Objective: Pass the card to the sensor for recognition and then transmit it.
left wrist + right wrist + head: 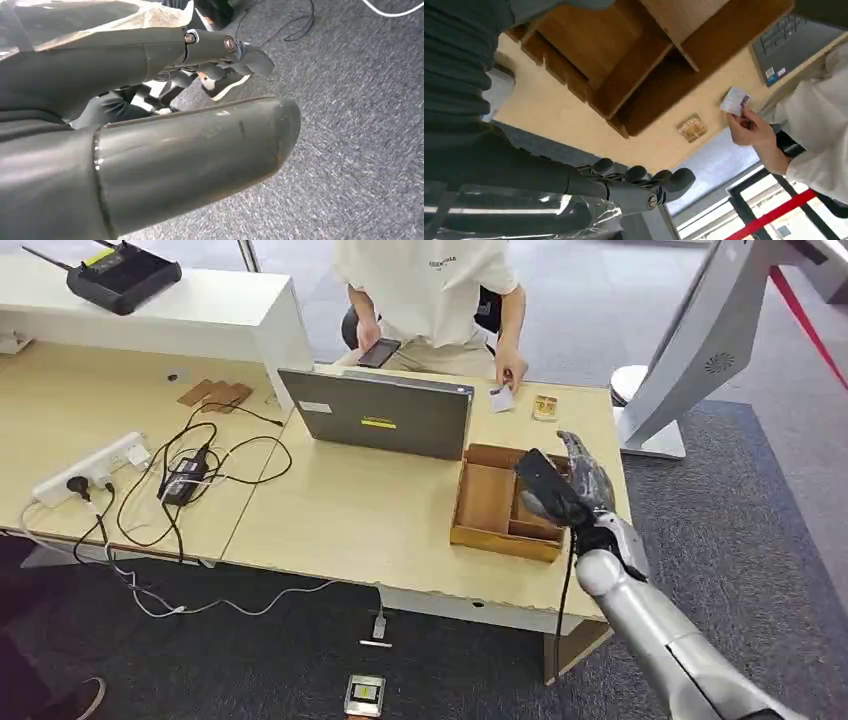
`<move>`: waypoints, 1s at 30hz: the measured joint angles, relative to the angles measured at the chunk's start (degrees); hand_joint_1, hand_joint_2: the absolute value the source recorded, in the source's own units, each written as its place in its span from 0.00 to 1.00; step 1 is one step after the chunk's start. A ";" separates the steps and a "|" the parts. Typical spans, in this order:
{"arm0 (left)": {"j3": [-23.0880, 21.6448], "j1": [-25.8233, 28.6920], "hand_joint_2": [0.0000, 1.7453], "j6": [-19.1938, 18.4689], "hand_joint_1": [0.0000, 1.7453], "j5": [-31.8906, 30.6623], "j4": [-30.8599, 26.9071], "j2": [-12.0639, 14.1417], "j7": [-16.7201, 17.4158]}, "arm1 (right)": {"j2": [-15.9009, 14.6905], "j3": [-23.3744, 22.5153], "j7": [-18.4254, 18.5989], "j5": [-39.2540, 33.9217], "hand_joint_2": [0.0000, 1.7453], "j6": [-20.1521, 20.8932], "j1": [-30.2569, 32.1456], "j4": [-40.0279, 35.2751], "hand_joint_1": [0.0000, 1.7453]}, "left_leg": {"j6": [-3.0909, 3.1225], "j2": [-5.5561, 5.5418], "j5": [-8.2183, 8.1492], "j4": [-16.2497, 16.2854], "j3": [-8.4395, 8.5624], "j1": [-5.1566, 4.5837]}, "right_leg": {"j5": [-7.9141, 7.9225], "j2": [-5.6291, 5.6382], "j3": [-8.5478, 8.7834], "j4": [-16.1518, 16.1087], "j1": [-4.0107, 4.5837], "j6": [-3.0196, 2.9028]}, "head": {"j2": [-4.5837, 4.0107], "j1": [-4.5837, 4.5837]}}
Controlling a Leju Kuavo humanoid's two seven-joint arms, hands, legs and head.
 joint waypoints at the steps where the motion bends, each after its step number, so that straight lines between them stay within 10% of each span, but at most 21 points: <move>1: 0.13 0.19 0.00 0.04 0.00 0.07 0.00 0.00 -0.07 | -0.72 -0.13 0.04 -0.06 1.00 0.09 1.23 -1.66 0.00 | -0.01 0.01 0.00 0.00 0.00 0.00 | 0.00 0.01 -0.01 0.00 0.00 0.00 | 0.00 -0.02; 30: 0.24 0.57 0.00 0.52 0.00 0.96 0.00 -0.31 -0.04 | -9.33 -0.35 5.33 10.64 1.00 5.74 7.94 -18.59 0.00 | -0.01 0.04 0.00 -0.02 0.00 0.00 | 0.00 0.02 0.00 0.00 0.01 -0.01 | 0.00 0.00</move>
